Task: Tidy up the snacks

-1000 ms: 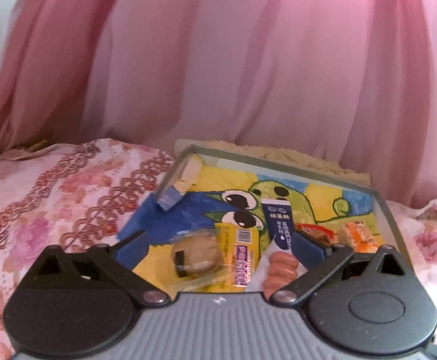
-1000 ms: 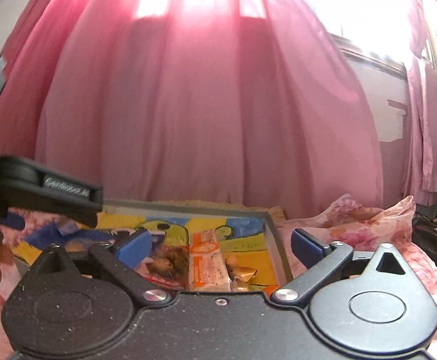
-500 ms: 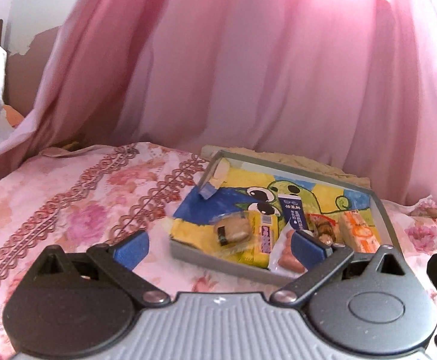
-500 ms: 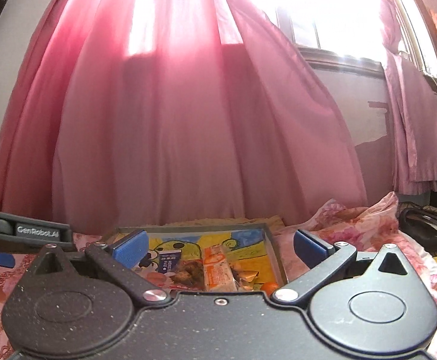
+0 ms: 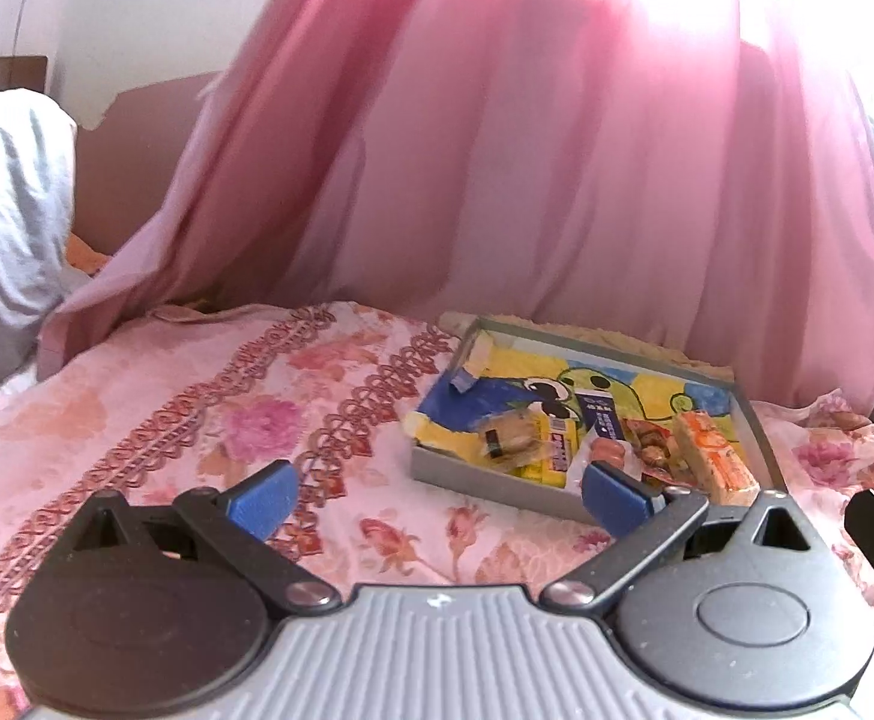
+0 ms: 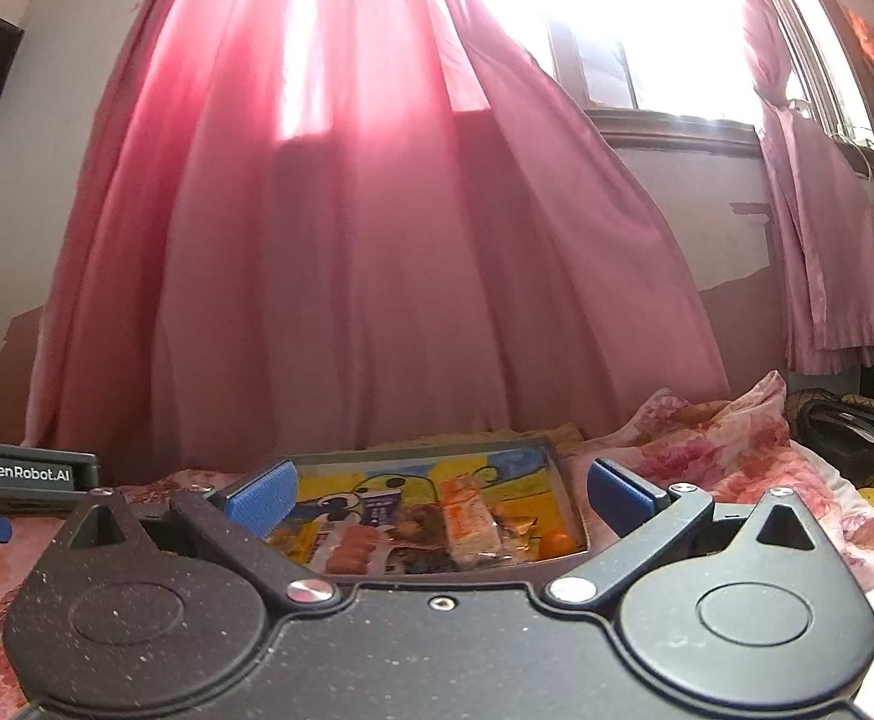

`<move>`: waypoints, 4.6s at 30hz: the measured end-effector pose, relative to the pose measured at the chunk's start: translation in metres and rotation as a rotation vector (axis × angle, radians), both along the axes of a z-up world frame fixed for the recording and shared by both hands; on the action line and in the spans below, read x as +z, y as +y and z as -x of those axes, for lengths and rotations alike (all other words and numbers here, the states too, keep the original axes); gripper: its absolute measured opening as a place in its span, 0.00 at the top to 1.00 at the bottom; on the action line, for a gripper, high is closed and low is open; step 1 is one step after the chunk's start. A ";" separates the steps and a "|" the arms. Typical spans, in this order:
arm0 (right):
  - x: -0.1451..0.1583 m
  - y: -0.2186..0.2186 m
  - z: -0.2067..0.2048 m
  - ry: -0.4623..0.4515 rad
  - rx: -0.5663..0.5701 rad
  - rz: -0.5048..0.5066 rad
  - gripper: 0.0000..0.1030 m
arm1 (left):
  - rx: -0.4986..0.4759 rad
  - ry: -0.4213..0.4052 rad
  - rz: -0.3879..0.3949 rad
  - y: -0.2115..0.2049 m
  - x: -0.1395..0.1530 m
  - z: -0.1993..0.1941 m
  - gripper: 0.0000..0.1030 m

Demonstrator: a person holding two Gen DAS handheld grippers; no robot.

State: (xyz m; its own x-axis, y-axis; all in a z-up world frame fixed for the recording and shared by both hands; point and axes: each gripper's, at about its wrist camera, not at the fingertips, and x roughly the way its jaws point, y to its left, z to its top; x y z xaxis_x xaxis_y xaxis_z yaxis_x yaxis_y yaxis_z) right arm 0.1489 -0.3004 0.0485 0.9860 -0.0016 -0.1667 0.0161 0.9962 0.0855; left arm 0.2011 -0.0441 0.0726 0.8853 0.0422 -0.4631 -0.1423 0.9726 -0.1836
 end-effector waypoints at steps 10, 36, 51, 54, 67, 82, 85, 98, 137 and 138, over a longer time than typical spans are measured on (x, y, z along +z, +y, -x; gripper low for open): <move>0.002 0.006 0.032 -0.020 0.018 -0.012 0.01 | 0.017 -0.034 -0.040 0.013 0.001 0.042 0.01; -0.024 0.040 0.140 0.049 0.033 0.047 0.01 | -0.046 -0.055 -0.049 0.054 -0.045 0.127 0.00; -0.036 0.048 0.151 0.121 -0.007 0.035 0.01 | -0.092 -0.015 -0.054 0.065 -0.068 0.142 0.00; -0.041 0.051 0.149 0.134 -0.006 0.048 0.01 | -0.095 -0.022 -0.072 0.064 -0.070 0.141 0.00; -0.053 0.056 0.137 0.208 0.015 0.056 0.01 | -0.087 0.008 -0.056 0.068 -0.077 0.136 0.00; -0.054 0.055 0.136 0.214 0.017 0.057 0.01 | -0.083 0.003 -0.067 0.068 -0.076 0.138 0.00; -0.054 0.056 0.136 0.215 0.018 0.058 0.01 | -0.084 0.002 -0.069 0.068 -0.076 0.138 0.00; -0.055 0.056 0.135 0.220 0.022 0.059 0.01 | -0.085 0.001 -0.070 0.067 -0.076 0.138 0.00; -0.059 0.059 0.134 0.230 0.033 0.071 0.01 | -0.138 -0.022 -0.090 0.059 -0.069 0.144 0.00; -0.059 0.059 0.134 0.231 0.033 0.071 0.01 | -0.140 -0.023 -0.090 0.060 -0.069 0.144 0.00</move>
